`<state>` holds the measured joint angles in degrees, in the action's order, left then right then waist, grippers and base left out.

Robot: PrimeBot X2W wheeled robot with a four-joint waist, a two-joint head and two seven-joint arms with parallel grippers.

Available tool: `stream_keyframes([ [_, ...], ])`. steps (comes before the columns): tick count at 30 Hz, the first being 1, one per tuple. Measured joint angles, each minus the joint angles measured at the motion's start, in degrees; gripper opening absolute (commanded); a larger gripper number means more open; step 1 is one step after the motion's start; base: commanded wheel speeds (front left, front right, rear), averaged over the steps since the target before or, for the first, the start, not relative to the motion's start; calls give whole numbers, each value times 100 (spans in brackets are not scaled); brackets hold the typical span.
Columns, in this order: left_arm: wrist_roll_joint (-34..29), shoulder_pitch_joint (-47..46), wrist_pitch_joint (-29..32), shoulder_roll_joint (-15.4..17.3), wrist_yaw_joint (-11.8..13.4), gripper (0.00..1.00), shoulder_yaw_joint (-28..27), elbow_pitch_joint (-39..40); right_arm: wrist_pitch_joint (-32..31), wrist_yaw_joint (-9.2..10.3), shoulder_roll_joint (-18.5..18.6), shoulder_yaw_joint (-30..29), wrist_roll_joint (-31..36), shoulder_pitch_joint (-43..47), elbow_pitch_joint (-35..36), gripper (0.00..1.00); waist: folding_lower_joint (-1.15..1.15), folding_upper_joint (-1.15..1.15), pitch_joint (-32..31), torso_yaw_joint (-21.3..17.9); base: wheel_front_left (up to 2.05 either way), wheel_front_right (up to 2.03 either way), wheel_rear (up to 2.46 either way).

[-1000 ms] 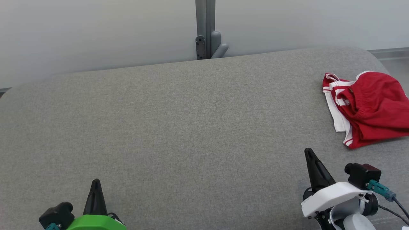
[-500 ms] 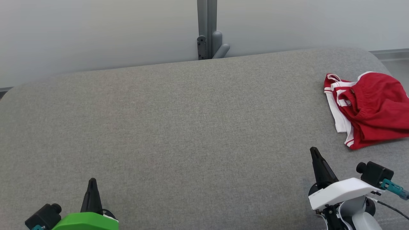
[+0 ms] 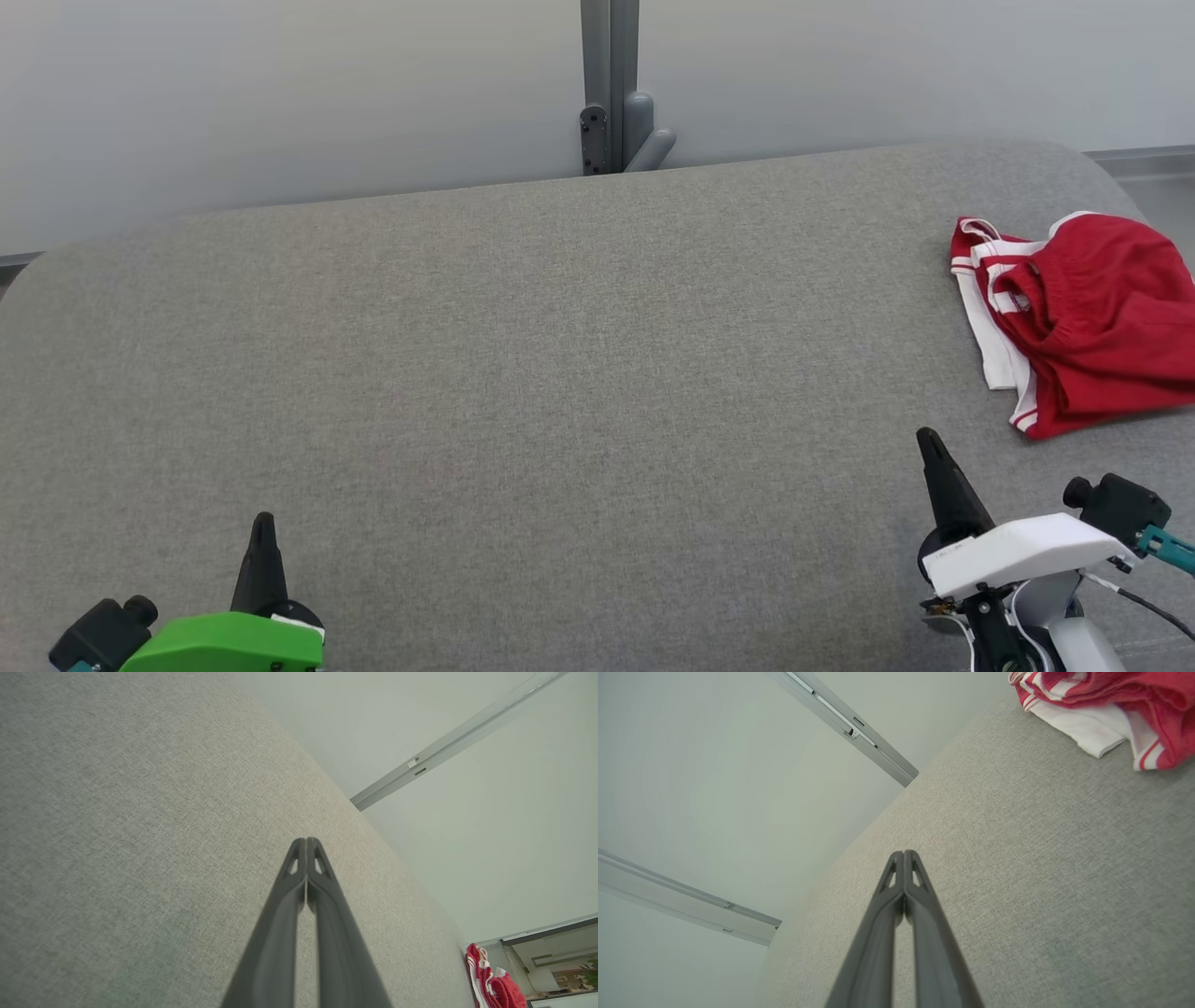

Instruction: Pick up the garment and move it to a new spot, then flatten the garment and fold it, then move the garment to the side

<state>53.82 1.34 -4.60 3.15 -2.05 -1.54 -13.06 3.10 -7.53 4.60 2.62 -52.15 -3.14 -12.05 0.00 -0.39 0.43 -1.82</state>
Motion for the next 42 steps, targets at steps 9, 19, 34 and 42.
stream_keyframes([
  [9, 483, -55, 129, -4, -57, 0, -69, 45, -90, 2, 21, -49, -577, -19, -18, 0, 0, 0, -4, 18, 0, 0, 0],
  [19, 1100, -87, 283, -10, -152, 0, -157, 94, -204, 2, 37, -116, -1245, -70, -36, 0, 0, 0, -8, 41, 0, 0, 0],
  [34, 1882, -140, 479, -14, -258, 0, -268, 157, -364, 3, 52, -209, -2141, -110, -65, 0, 0, 0, -16, 75, 0, 0, 0],
  [42, 2269, -182, 580, -16, -308, 0, -323, 188, -455, 5, 56, -258, -2560, -129, -77, 0, 0, 0, -20, 93, 0, 0, 0],
])
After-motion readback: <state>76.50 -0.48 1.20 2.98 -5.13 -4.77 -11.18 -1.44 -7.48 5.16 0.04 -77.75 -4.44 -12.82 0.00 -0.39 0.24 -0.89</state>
